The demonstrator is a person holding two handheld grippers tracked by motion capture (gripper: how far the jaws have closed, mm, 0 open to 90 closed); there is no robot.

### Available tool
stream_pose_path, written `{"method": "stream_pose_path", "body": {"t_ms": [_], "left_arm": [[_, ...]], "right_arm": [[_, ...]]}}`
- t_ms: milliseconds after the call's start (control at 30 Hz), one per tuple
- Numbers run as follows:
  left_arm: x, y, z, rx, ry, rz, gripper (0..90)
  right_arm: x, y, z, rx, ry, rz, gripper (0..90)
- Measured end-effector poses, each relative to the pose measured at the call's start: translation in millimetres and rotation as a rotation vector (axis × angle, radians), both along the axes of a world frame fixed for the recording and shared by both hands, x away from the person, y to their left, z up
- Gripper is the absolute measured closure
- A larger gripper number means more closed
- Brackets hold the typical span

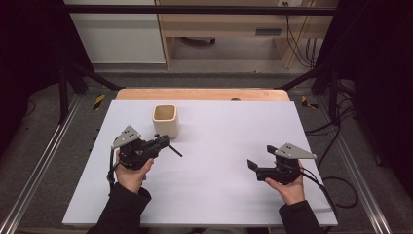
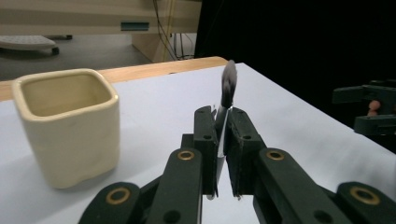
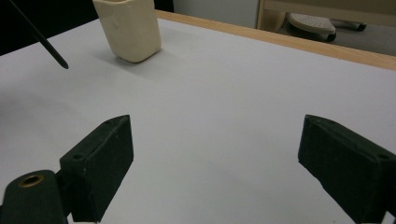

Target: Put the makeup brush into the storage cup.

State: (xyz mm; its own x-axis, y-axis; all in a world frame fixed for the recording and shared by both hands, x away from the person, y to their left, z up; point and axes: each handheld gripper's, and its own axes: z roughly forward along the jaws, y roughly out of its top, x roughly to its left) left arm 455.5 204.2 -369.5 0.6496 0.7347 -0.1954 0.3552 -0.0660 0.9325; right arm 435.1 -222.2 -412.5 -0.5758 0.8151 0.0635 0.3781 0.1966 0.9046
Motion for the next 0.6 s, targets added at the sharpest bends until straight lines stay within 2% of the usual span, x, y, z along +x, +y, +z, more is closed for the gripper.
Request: {"method": "stream_pose_path", "body": {"t_ms": [600], "left_arm": [[8.2, 12.6, 12.3, 0.060, -0.017, 0.078, 83.5]], "right_arm": [[0.3, -3.5, 0.9, -0.009, -0.003, -0.018, 9.4]]}}
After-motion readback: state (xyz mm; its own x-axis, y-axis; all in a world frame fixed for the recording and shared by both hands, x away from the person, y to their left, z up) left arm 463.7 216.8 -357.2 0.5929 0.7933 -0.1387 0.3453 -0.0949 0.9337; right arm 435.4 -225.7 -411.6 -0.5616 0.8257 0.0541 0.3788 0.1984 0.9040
